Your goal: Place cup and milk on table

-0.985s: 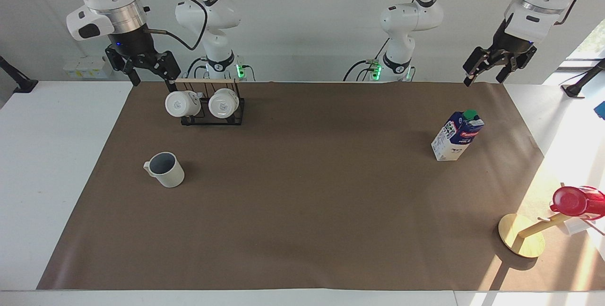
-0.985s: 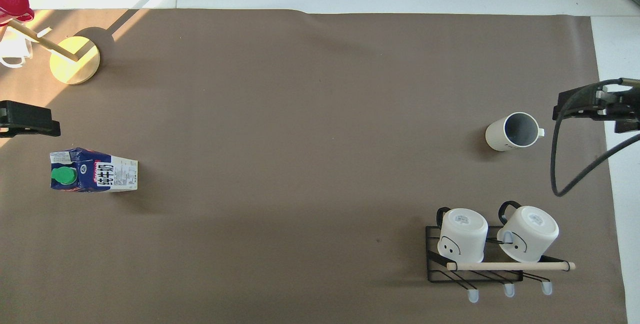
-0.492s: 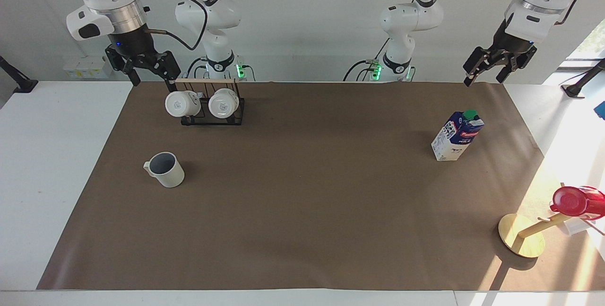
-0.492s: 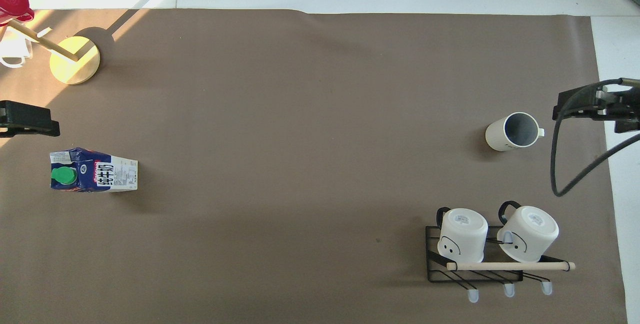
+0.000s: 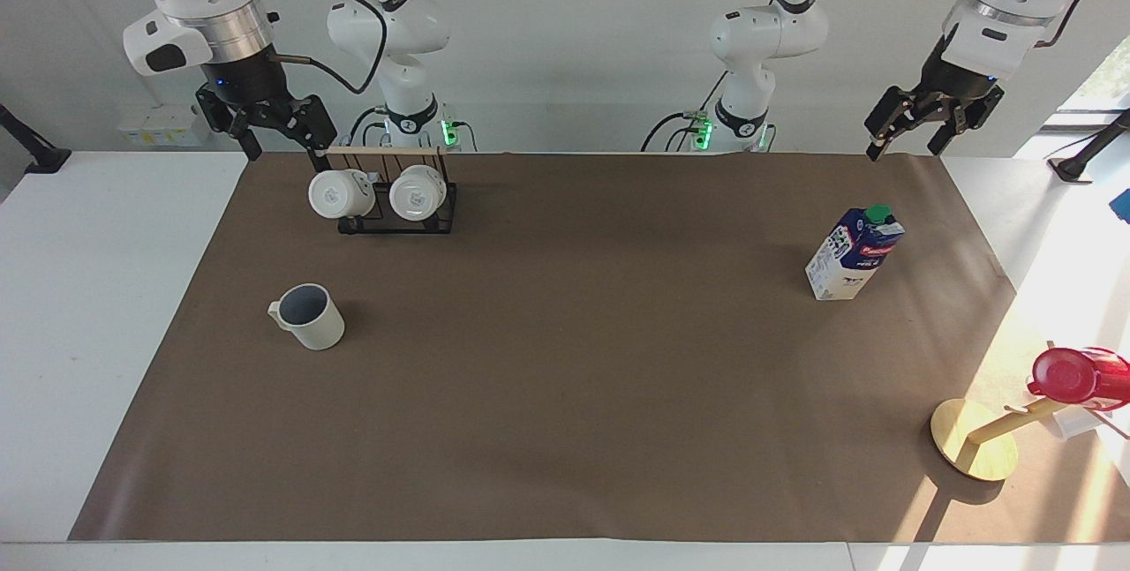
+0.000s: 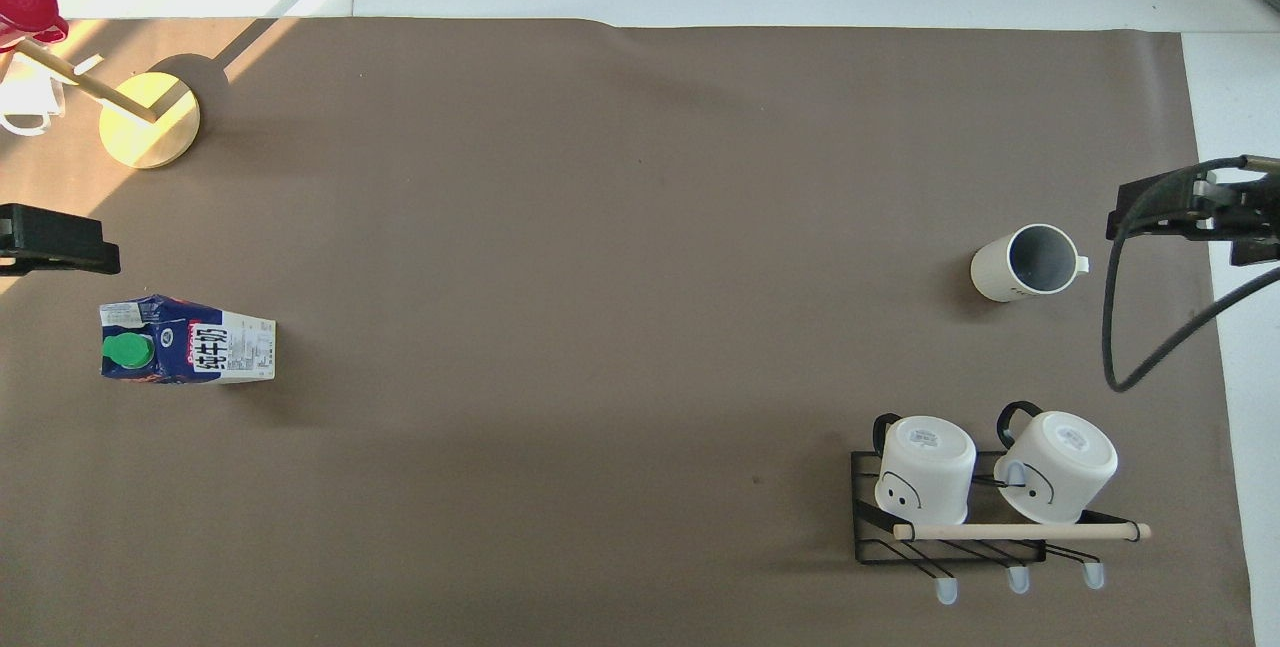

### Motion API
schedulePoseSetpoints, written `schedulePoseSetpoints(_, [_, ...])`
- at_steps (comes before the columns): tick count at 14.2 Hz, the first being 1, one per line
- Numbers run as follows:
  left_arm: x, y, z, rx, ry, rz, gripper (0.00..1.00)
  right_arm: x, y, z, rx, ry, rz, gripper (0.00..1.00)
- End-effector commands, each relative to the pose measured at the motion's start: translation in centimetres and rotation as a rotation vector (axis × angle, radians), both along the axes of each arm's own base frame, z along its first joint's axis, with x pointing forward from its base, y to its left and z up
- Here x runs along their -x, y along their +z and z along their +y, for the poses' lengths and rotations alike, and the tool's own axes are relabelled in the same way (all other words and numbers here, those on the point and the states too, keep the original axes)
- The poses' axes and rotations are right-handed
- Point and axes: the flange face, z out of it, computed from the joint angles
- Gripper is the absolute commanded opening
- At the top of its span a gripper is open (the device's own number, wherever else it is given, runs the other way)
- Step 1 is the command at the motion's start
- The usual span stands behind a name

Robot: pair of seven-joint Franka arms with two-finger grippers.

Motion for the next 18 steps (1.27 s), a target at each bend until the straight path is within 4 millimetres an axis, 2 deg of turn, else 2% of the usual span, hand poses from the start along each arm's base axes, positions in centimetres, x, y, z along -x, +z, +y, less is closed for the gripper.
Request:
schedulePoseSetpoints(1, [-0.1, 0.6, 0.0, -0.022, -0.038, 0.004, 1.0, 0.5, 0.0, -0.5, -0.012, 0.011, -0.002, 1.0])
schedulePoseSetpoints(10, [-0.1, 0.5, 0.3, -0.022, -0.068, 0.008, 1.0, 0.0, -0.1, -1.3, -0.012, 0.004, -0.04, 1.0])
schedulePoseSetpoints(14, [0.0, 0.5, 0.6, -0.023, -0.062, 0.011, 1.0, -0.4, -1.6, -1.4, -0.011, 0.004, -0.036, 1.0])
schedulePoseSetpoints(18, [0.0, 0.5, 0.4, -0.021, -0.067, 0.012, 1.0, -0.8, -3.4, -2.5, -0.01, -0.003, -0.039, 1.0])
